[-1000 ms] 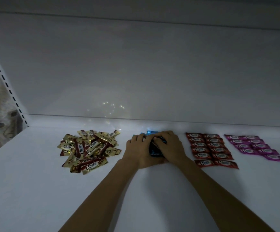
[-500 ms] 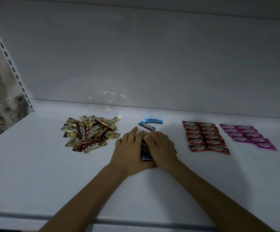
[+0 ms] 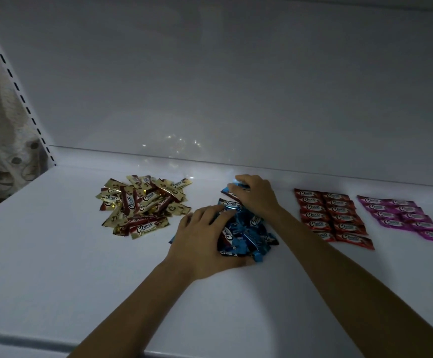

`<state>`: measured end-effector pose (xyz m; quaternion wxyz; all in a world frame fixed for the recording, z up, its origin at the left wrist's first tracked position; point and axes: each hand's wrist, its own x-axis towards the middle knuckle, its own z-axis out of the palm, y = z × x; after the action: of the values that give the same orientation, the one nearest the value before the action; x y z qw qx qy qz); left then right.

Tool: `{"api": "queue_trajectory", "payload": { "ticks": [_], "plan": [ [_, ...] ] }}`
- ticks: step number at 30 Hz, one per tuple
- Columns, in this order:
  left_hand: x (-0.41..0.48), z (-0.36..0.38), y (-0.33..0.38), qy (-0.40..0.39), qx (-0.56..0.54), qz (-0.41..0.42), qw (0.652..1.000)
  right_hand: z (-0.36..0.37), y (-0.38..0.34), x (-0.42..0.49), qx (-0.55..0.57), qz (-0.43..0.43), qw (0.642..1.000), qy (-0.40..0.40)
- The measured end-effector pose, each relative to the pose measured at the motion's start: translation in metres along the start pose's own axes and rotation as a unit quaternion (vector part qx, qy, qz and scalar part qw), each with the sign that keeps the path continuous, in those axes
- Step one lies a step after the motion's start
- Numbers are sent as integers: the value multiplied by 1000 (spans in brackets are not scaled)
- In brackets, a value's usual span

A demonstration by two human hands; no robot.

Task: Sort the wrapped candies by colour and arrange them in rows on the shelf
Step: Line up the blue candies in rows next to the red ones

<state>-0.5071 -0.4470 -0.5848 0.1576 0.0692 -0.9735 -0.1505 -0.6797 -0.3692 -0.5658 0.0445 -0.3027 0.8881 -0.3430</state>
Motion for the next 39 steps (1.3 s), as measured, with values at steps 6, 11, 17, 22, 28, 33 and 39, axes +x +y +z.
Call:
{"api": "queue_trajectory", "payload": {
  "ticks": [6,11,17,22,28,33,39],
  "plan": [
    [-1,1,2,48,50,16,997,0,-3,-24,-5,-58,998,-30],
    [-8,-1,5,20,-65,33,997,3,11,-70,5,-87,995,-40],
    [-11,-2,-2,-17,-33,80,996,2,7,-105,-18,-112,993,-20],
    [-9,-6,-11,2,-38,84,996,-5,7,-103,107,-68,992,25],
    [-6,-6,-20,78,-136,81,984,-2,6,-89,79,-81,993,-32],
    [0,-7,-20,129,-198,51,970,-5,6,-96,109,-86,990,-6],
    [3,-12,-18,125,-281,-13,952,-1,12,-100,53,-136,989,30]
  ]
}}
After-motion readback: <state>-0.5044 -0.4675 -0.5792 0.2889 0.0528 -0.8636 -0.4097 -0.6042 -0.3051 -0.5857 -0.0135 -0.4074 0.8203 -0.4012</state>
